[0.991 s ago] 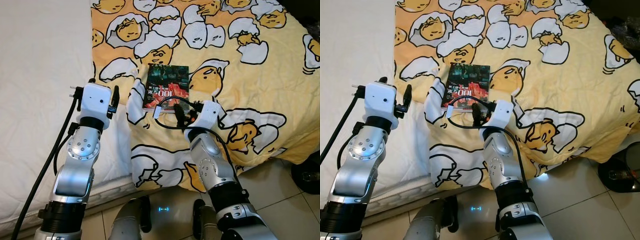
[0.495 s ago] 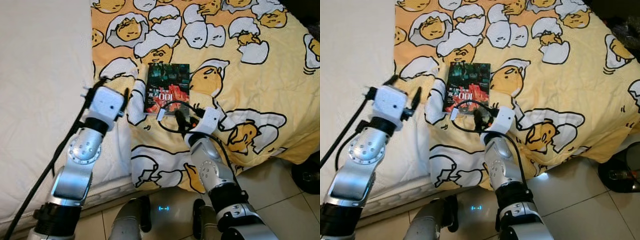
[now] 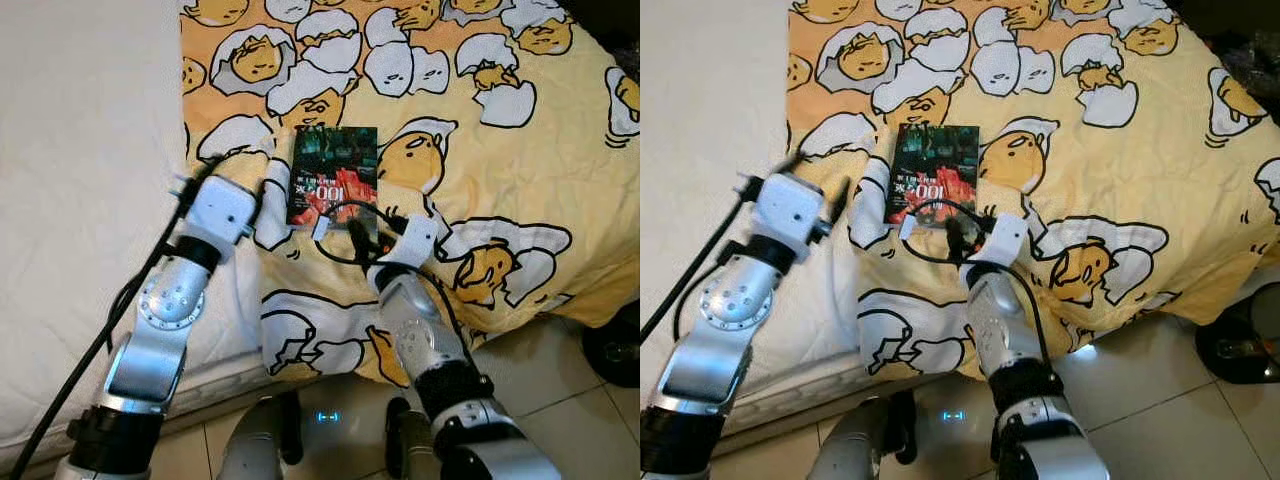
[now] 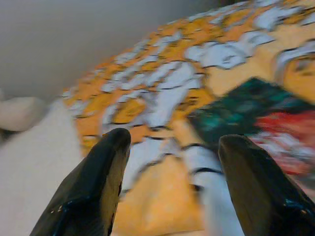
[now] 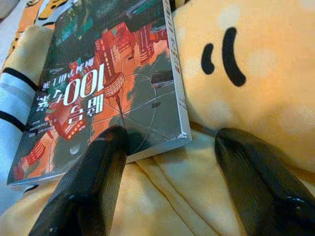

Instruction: Clean up the room

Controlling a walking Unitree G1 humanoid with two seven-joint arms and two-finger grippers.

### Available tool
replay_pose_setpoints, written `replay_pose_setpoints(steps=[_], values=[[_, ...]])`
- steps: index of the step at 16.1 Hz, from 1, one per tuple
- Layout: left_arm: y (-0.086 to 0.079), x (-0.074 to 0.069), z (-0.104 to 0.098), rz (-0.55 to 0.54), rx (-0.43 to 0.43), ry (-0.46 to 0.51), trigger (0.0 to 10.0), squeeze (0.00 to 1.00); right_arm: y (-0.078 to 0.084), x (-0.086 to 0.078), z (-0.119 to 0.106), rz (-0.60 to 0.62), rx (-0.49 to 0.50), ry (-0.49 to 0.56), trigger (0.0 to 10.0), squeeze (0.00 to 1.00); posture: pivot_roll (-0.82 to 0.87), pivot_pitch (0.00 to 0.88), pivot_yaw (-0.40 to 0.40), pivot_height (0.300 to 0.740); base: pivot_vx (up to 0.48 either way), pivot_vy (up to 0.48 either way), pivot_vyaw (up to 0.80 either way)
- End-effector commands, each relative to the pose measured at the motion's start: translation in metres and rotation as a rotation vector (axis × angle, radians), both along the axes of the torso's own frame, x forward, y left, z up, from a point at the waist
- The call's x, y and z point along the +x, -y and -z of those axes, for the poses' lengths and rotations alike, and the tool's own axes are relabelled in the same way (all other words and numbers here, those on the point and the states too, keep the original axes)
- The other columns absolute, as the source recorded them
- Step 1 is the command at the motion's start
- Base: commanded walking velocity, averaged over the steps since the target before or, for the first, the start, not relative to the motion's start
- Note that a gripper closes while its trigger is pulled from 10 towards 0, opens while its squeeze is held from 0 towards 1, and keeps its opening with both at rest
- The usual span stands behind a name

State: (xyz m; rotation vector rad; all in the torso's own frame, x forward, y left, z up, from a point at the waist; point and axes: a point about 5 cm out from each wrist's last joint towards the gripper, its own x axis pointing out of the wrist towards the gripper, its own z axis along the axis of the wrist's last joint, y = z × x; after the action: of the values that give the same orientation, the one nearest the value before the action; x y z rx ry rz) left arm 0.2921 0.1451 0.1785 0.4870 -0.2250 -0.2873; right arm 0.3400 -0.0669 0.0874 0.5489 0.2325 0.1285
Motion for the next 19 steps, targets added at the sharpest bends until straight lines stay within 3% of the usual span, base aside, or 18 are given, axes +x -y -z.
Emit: replay_pose_setpoints(steps=[1, 5, 11, 12, 14, 15, 16, 19], values=[[0.011, -0.008, 0.012, 0.103, -0.002, -0.087, 10.0, 0.0, -0.071, 0.0, -0.036, -0.123, 0.171, 0.05, 10.0, 0.0, 0.1, 0.295, 0.061, 0.723, 0.0, 0.0, 0.0], [0.027, -0.022, 0.029, 0.255, -0.008, -0.224, 10.0, 0.0, -0.071, 0.008, -0.042, -0.132, 0.167, 0.066, 10.0, 0.0, 0.11, 0.294, 0.059, 0.723, 0.0, 0.0, 0.0], [0.022, -0.021, 0.027, 0.234, -0.014, -0.231, 10.0, 0.0, -0.08, 0.01, -0.048, -0.171, 0.19, 0.086, 10.0, 0.0, 0.11, 0.274, 0.053, 0.723, 0.0, 0.0, 0.0], [0.02, -0.018, 0.029, 0.19, -0.091, -0.261, 10.0, 0.0, -0.079, 0.009, -0.049, -0.173, 0.181, 0.098, 10.0, 0.0, 0.11, 0.274, 0.053, 0.723, 0.0, 0.0, 0.0], [0.004, -0.007, 0.033, 0.056, -0.221, -0.293, 10.0, 0.0, -0.072, 0.005, -0.049, -0.166, 0.037, 0.179, 10.0, 0.0, 0.08, 0.262, 0.043, 0.723, 0.0, 0.0, 0.0], [-0.014, 0.004, 0.037, -0.067, -0.349, -0.303, 10.0, 0.0, -0.06, -0.006, -0.047, -0.154, -0.147, 0.291, 10.0, 0.0, 0.04, 0.241, 0.036, 0.723, 0.0, 0.0, 0.0], [-0.016, 0.009, 0.037, -0.088, -0.347, -0.294, 10.0, 0.0, -0.051, -0.014, -0.048, -0.136, -0.208, 0.34, 10.0, 0.0, 0.03, 0.234, 0.034, 0.723, 0.0, 0.0, 0.0], [-0.01, 0.028, 0.034, -0.114, -0.478, -0.281, 10.0, 0.0, -0.014, -0.036, -0.051, -0.084, -0.344, 0.422, 10.0, 0.0, -0.07, 0.138, 0.026, 0.723, 0.0, 0.0, 0.0]])
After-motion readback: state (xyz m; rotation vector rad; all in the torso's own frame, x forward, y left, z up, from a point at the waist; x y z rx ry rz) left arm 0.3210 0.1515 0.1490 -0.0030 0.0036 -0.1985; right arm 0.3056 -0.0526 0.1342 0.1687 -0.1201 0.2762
